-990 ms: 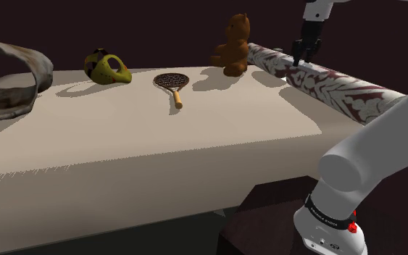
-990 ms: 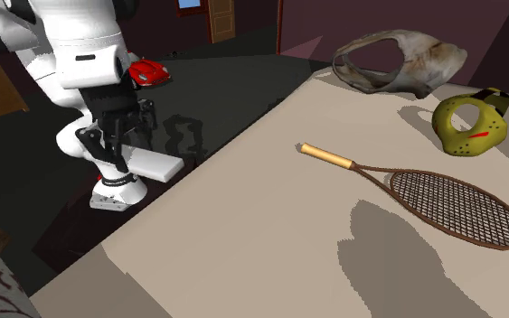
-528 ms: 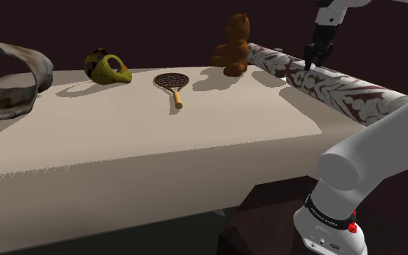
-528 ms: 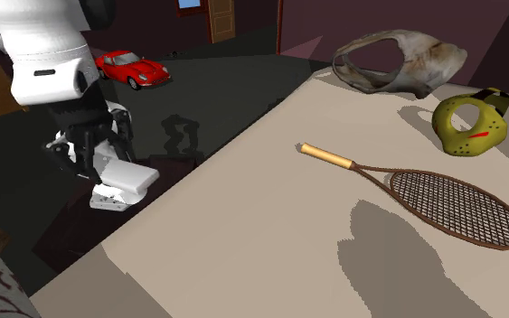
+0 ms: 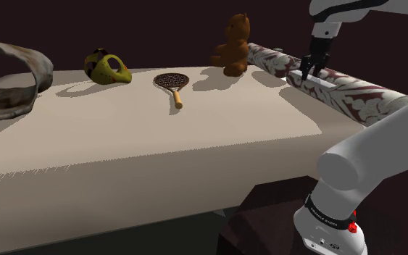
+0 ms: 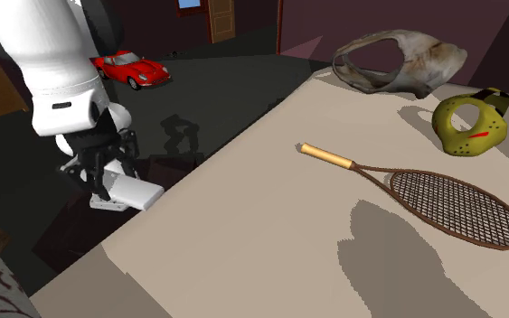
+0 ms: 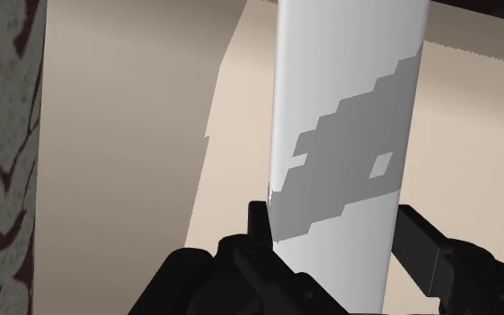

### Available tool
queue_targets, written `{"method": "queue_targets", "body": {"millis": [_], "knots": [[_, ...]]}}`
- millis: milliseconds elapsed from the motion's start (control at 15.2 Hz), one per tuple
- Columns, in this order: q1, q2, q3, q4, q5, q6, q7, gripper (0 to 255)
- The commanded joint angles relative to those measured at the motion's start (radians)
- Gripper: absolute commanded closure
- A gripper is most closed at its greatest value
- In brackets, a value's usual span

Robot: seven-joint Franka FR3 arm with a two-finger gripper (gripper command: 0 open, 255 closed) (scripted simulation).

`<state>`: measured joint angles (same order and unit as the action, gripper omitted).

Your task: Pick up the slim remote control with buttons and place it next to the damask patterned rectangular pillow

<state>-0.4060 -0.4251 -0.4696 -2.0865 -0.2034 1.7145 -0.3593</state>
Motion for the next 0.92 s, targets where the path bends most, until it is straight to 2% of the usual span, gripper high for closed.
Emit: {"method": "queue_targets", "body": {"millis": [0, 858], "knots": [[-0.002, -0.005, -0.003, -0.033, -0.004, 0.028, 0.002, 255], [-0.010, 0.006, -0.029, -0.197, -0.019, 0.204, 0.008, 255]]}}
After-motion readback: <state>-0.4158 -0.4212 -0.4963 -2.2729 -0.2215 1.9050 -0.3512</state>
